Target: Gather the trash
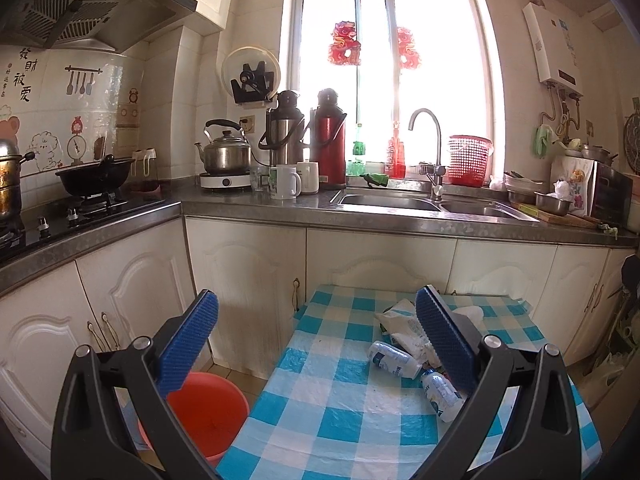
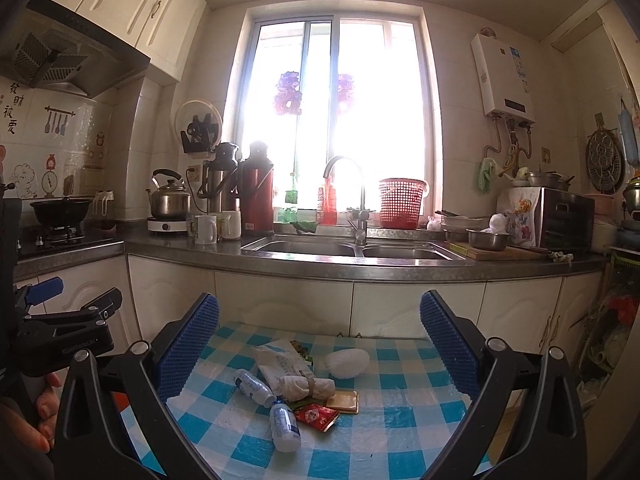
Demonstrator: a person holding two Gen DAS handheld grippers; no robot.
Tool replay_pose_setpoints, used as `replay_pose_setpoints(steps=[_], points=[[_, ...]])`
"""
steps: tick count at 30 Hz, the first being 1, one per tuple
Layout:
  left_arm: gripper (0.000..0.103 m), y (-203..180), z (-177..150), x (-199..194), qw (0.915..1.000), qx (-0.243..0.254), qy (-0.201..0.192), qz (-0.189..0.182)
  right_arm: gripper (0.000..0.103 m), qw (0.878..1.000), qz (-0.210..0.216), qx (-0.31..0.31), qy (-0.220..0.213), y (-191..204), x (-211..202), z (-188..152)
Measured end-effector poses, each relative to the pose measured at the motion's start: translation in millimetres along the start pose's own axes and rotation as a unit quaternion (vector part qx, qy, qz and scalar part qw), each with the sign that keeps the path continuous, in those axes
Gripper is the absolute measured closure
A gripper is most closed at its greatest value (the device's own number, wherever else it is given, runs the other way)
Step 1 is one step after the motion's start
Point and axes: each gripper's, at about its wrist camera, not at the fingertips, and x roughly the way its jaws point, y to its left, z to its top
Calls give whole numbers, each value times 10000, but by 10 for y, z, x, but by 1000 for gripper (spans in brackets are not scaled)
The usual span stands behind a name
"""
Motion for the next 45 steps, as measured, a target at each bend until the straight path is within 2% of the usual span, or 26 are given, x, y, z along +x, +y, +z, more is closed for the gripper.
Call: replay_pose_setpoints(steps=[10,19,27,29,31,33,36,39,40,42,45], points=[[4,29,-44,113,9999,-80,114,25,4,9999,90,25,60,-51,45,-44],[4,-45,-173,352,9993,-61,352,81,4,9968,283,177,723,-149,408,-283],[4,-169,-476,754,9956,124,926,28,4,9871,365,556,1457,-410,863,-643],[4,-183,-596,853,9933,172,1132,-170,4,9822,340,700,1710,-532,990,-778],[4,-191,-731,939,9881,127,1383,-659,4,9777,265,782,1933,-667,1114,-916],[4,-219,-884,1019,9795,15,1664,-1134,4,9717,167,859,2196,-792,1251,-1083],[4,-350,-1074,1127,9678,86,1967,-1571,4,9551,217,1247,2680,-977,1486,-1335],[4,-504,-1219,1233,9528,68,2261,-2026,5,9358,514,1685,3054,-1072,1700,-1557],[4,-552,-1237,1272,9488,97,2315,-2146,5,9310,637,1765,3131,-1075,1757,-1604],[4,-601,-1214,1372,9471,129,2335,-2200,5,9259,786,1800,3228,-1063,1866,-1637],[4,-532,-1130,1634,9432,-220,2457,-2225,6,9212,982,1915,3242,-1067,2019,-1612]])
